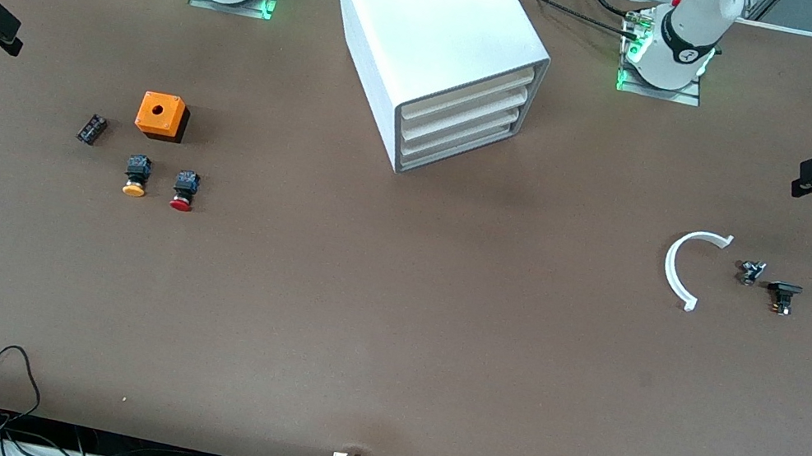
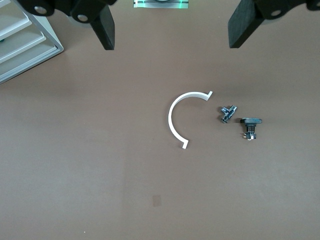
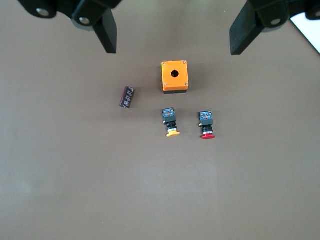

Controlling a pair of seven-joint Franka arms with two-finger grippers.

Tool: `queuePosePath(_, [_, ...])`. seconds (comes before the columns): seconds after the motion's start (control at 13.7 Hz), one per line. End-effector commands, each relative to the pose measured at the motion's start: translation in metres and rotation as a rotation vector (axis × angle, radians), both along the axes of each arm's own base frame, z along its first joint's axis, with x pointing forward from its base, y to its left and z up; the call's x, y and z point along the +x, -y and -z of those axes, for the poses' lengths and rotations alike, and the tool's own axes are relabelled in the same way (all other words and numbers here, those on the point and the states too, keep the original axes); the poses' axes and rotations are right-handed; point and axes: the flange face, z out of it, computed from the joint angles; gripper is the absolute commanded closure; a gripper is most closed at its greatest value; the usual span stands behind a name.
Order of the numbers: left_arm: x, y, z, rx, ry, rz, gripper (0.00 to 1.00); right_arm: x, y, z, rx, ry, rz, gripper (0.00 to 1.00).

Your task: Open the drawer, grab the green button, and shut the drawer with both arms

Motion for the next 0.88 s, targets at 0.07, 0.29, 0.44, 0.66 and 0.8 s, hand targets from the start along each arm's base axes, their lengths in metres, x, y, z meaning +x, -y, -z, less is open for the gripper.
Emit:
queuePosePath(0.07, [0.002, 0.001, -0.006, 0.02, 0.006, 0.024, 0.0, -0.001, -0.002, -0.001, 0.018, 0.014, 0.012, 0.0])
queuePosePath(0.29, [0.002, 0.004, -0.006, 0.02, 0.006, 0.022, 0.0, -0.001, -0.002, -0.005, 0.019, 0.019, 0.01, 0.0])
queuePosePath(0.44, [0.003, 0.004, -0.006, 0.019, 0.005, 0.03, 0.0, 0.001, -0.004, -0.001, 0.017, 0.01, 0.0, 0.0])
queuePosePath(0.66, [0.003, 0.005, -0.005, 0.01, 0.004, 0.03, 0.0, 0.004, -0.007, 0.004, 0.02, -0.002, -0.006, 0.0])
queuePosePath(0.8, [0.005, 0.009, -0.003, 0.003, 0.004, 0.039, 0.0, 0.004, -0.008, 0.005, 0.028, -0.004, -0.003, 0.0])
